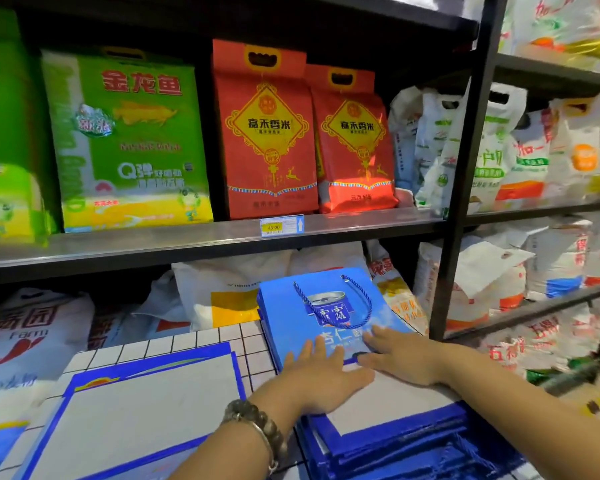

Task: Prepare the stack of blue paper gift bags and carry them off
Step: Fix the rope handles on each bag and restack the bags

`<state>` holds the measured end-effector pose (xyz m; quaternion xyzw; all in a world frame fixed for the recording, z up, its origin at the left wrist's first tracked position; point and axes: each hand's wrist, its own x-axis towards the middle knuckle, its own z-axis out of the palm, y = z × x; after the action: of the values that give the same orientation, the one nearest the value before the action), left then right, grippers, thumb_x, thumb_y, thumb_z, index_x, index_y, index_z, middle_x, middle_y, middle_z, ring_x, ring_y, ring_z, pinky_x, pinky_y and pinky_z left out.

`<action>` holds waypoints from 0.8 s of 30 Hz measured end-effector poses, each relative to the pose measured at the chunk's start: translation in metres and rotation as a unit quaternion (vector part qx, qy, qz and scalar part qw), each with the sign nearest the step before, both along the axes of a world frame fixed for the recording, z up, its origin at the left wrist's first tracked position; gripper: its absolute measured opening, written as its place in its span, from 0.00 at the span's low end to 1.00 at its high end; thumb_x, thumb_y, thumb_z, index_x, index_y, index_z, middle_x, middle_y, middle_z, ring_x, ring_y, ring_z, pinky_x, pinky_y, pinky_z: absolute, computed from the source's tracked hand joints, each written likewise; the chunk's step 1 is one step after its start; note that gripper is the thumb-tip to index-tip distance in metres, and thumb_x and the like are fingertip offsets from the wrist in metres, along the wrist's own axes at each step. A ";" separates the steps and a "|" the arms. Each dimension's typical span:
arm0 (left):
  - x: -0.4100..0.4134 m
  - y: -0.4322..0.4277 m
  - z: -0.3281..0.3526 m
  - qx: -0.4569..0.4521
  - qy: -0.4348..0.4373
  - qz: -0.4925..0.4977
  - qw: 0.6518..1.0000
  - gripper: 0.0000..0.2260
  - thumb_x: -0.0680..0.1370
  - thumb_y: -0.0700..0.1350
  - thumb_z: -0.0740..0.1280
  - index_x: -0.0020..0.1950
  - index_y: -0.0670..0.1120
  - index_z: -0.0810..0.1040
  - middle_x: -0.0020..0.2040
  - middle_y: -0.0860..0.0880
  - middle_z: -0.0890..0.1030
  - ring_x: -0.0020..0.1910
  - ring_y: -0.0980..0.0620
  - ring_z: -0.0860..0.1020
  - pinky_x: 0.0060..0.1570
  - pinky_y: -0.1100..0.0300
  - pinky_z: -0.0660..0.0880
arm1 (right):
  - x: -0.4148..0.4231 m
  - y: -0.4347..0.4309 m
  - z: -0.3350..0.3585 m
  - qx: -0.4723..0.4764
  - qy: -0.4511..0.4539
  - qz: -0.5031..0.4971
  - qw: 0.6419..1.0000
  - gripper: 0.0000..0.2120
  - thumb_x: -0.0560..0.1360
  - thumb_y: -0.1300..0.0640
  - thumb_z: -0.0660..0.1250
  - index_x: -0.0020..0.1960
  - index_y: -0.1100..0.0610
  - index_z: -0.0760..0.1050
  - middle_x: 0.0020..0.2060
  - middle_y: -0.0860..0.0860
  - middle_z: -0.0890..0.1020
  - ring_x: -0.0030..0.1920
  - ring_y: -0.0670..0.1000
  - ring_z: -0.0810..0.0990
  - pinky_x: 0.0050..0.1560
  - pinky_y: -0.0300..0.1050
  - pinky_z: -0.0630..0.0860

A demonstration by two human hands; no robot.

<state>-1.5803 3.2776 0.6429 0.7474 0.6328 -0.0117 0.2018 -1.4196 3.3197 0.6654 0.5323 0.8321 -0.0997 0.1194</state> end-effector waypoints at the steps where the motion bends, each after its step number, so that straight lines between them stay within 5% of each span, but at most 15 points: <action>1: 0.001 0.002 -0.001 -0.004 0.002 0.001 1.000 0.34 0.76 0.68 0.46 0.77 0.52 0.45 0.77 0.47 0.39 0.76 0.45 0.39 0.71 0.44 0.40 | -0.001 -0.001 0.000 0.001 -0.011 -0.001 1.000 0.30 0.79 0.40 0.46 0.76 0.55 0.49 0.76 0.53 0.50 0.75 0.55 0.50 0.73 0.54 0.52; 13: 0.002 0.009 -0.010 -0.033 0.007 0.017 0.999 0.35 0.75 0.69 0.45 0.77 0.54 0.45 0.77 0.48 0.40 0.76 0.47 0.39 0.71 0.44 0.41 | -0.009 0.006 -0.009 -0.025 -0.078 -0.026 0.996 0.32 0.79 0.38 0.41 0.76 0.53 0.39 0.76 0.53 0.40 0.76 0.54 0.42 0.73 0.59 0.44; 17: -0.005 -0.001 -0.003 0.131 0.022 0.028 0.991 0.23 0.78 0.62 0.50 0.71 0.55 0.63 0.72 0.46 0.64 0.71 0.44 0.60 0.68 0.41 0.55 | -0.008 0.007 -0.001 -0.017 -0.137 -0.019 0.990 0.41 0.70 0.28 0.34 0.76 0.50 0.42 0.76 0.53 0.43 0.76 0.56 0.44 0.72 0.64 0.46; 20: -0.011 -0.026 0.021 0.281 -0.009 0.078 0.956 0.22 0.79 0.56 0.54 0.72 0.51 0.63 0.71 0.48 0.67 0.69 0.47 0.65 0.70 0.45 0.55 | -0.014 -0.004 0.019 0.125 -0.168 -0.011 0.978 0.36 0.73 0.30 0.40 0.73 0.50 0.56 0.72 0.55 0.62 0.71 0.57 0.62 0.69 0.59 0.58; 24: -0.042 -0.080 0.054 0.262 -0.111 0.102 0.953 0.19 0.78 0.54 0.58 0.70 0.54 0.67 0.67 0.49 0.73 0.63 0.47 0.72 0.61 0.54 0.68 | -0.049 -0.042 0.054 0.316 -0.013 0.066 0.946 0.20 0.78 0.46 0.57 0.66 0.53 0.67 0.64 0.53 0.72 0.64 0.55 0.71 0.59 0.50 0.67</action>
<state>-1.6228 3.1979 0.6966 0.7020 0.6603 0.2582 0.0676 -1.4690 3.2774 0.7193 0.4875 0.8527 0.1840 -0.0377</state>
